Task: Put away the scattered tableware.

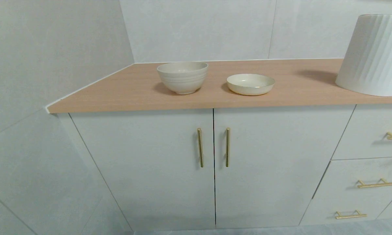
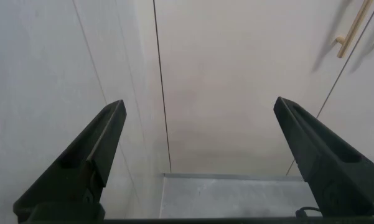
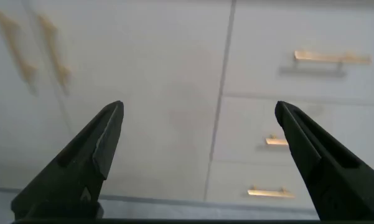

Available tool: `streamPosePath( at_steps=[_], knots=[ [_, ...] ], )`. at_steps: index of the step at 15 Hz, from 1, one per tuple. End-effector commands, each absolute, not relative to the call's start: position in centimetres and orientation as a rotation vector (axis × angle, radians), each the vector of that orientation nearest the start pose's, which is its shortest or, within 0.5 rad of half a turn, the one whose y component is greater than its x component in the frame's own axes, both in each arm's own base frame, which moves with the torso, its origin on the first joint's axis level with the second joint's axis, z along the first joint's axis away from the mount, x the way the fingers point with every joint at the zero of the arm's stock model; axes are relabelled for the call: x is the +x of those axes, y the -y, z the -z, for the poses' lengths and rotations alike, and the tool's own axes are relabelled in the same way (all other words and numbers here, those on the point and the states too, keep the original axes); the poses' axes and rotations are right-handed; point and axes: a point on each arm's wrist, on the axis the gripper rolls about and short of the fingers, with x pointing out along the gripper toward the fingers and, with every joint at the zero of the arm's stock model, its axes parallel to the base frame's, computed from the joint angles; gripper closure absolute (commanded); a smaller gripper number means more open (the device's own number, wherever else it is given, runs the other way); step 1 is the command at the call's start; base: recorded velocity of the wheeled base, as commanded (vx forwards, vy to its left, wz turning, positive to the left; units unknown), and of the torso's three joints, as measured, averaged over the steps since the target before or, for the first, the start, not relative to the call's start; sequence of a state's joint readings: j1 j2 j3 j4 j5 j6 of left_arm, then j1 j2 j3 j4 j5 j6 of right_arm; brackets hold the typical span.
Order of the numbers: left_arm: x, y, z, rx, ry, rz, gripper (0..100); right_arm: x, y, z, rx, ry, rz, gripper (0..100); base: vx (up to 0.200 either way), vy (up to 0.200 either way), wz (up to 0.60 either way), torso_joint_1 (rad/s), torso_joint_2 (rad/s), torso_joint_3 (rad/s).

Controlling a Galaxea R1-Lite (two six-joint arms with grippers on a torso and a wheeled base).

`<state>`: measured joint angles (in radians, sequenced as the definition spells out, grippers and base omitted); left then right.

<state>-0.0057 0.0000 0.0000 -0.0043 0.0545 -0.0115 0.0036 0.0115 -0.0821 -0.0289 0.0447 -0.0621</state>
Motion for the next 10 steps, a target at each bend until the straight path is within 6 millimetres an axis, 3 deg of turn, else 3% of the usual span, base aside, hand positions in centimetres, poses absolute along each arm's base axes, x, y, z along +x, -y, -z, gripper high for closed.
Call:
streamPosePath(
  at_steps=[1,5,7,10],
  knots=[
    [-2.3,-0.1,-7.6,-0.012,0.003,-0.049,0,-3.5,-0.1,-14.4,-0.049,0.103,-0.119,0,0.0,0.0,0.0,0.0,0.0,0.0],
    [-2.3,-0.1,-7.6,-0.011,0.003,-0.049,0,-0.4,-0.6,-15.8,-0.032,-0.111,-0.347,0,0.0,0.0,0.0,0.0,0.0,0.0],
    [-2.3,-0.1,-7.6,-0.011,0.003,-0.049,0,2.5,-1.0,-17.0,0.003,-0.246,-0.474,0,0.0,0.0,0.0,0.0,0.0,0.0],
    [-2.3,-0.1,-7.6,-0.011,0.005,-0.049,0,9.4,-2.5,-19.4,0.033,-0.373,-0.612,0,0.0,0.0,0.0,0.0,0.0,0.0]
  ],
)
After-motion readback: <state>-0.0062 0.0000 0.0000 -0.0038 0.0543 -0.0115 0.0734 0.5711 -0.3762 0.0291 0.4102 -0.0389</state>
